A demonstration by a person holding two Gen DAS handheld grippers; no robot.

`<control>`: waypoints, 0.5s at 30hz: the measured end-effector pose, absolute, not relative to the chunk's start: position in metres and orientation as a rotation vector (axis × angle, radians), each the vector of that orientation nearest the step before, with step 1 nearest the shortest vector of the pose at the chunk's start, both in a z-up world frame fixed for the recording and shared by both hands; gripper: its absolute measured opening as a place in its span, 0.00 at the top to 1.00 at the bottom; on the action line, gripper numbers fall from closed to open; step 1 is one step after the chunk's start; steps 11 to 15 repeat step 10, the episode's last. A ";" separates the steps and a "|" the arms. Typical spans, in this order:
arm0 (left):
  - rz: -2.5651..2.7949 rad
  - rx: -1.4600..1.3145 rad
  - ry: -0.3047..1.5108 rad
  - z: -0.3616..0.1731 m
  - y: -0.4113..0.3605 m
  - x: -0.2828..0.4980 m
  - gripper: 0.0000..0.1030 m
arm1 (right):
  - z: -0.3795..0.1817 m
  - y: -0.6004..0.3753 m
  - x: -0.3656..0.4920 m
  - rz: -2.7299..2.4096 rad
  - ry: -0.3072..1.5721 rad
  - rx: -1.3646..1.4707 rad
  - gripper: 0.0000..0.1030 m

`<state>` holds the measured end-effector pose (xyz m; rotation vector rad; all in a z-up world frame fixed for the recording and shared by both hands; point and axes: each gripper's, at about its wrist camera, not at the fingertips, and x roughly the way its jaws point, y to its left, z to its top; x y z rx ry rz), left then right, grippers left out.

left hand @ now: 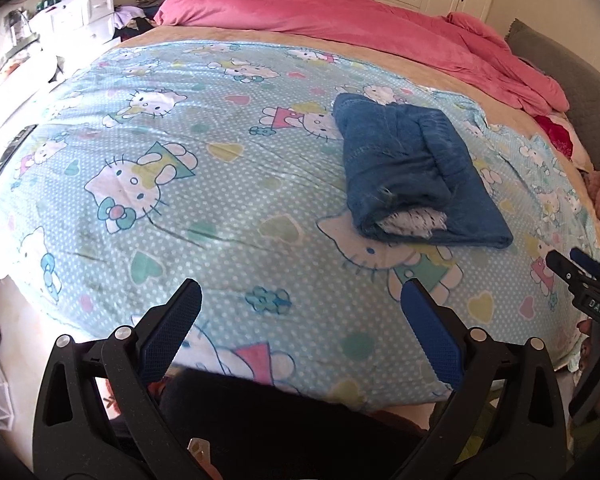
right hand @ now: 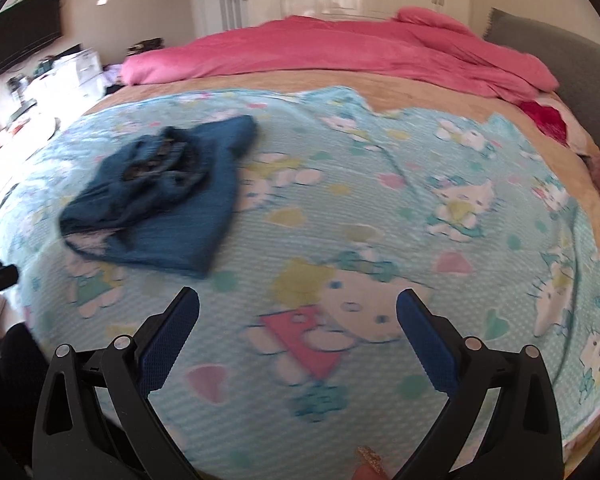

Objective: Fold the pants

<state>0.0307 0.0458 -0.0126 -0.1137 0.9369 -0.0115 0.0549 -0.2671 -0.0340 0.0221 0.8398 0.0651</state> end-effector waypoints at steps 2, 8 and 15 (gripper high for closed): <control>0.014 -0.116 0.954 -0.016 0.061 0.047 0.09 | -0.038 -0.296 0.065 -0.003 0.845 0.044 0.04; 0.250 -0.130 0.996 -0.021 0.149 0.129 0.09 | -0.037 -0.444 0.120 -0.324 0.808 0.118 0.04; 0.326 -0.114 0.988 -0.024 0.177 0.163 0.09 | -0.044 -0.502 0.146 -0.461 0.816 0.123 0.04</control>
